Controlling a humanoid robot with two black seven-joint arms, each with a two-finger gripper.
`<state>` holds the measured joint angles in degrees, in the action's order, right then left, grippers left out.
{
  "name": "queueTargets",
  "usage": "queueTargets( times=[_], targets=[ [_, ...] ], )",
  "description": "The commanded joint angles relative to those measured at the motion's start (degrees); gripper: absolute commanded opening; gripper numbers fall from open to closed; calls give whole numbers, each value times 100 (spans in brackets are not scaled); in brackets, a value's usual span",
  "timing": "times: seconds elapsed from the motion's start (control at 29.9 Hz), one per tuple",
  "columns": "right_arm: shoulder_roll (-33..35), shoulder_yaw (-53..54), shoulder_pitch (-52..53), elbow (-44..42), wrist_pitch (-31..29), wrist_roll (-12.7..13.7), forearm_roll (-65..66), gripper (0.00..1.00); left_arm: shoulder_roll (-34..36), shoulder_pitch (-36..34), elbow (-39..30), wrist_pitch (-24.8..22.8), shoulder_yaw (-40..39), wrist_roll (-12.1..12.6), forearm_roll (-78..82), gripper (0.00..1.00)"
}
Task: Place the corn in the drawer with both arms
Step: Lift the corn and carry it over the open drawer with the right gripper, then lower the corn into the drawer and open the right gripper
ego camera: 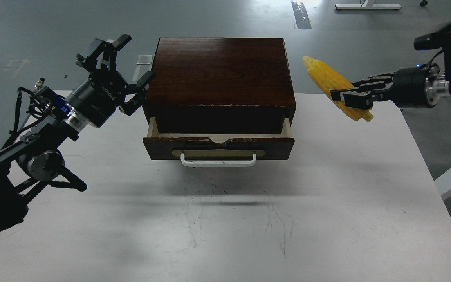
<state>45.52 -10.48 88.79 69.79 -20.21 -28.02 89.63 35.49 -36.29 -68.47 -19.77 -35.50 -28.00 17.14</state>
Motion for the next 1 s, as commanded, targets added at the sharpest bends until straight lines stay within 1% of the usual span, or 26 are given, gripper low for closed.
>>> queueTargets(
  times=[0.0, 0.17, 0.4, 0.43, 0.47, 0.53, 0.63, 0.77, 0.84, 0.97],
  targets=[
    [-517, -419, 568, -1, 0, 2, 54, 44, -7, 0, 0, -1, 0, 0, 0, 99],
    [-1281, -832, 1139, -1, 8, 2, 133, 44, -16, 0, 0, -1, 0, 0, 0, 99],
    [-2090, -894, 1360, -10, 114, 2, 854, 42, 2, 0, 0, -1, -18, 0, 0, 99],
    [-2239, -937, 1360, -10, 183, 2, 924, 42, 2, 0, 0, -1, -18, 0, 0, 99],
    [-2241, -938, 1360, -10, 184, 2, 924, 42, 2, 0, 0, -1, -18, 0, 0, 99],
    [-2521, -1122, 1368, -36, 420, 2, 1029, 42, 11, 0, 0, -1, -18, 0, 0, 99],
    [-2715, -1236, 1377, -62, 711, 2, 1231, 42, 19, 0, 0, 8, -27, 0, 0, 99],
    [-2838, -1395, 1369, -150, 904, 2, 1478, 42, 28, 0, 0, 8, -53, 0, 0, 99],
    [-2891, -1430, 1325, -238, 1141, 2, 1487, 43, 28, 8, 0, 8, -62, 0, 0, 99],
    [-2944, -1500, 1272, -291, 1221, 2, 1478, 44, 28, 35, 0, 8, -71, 0, 0, 99]
  ],
)
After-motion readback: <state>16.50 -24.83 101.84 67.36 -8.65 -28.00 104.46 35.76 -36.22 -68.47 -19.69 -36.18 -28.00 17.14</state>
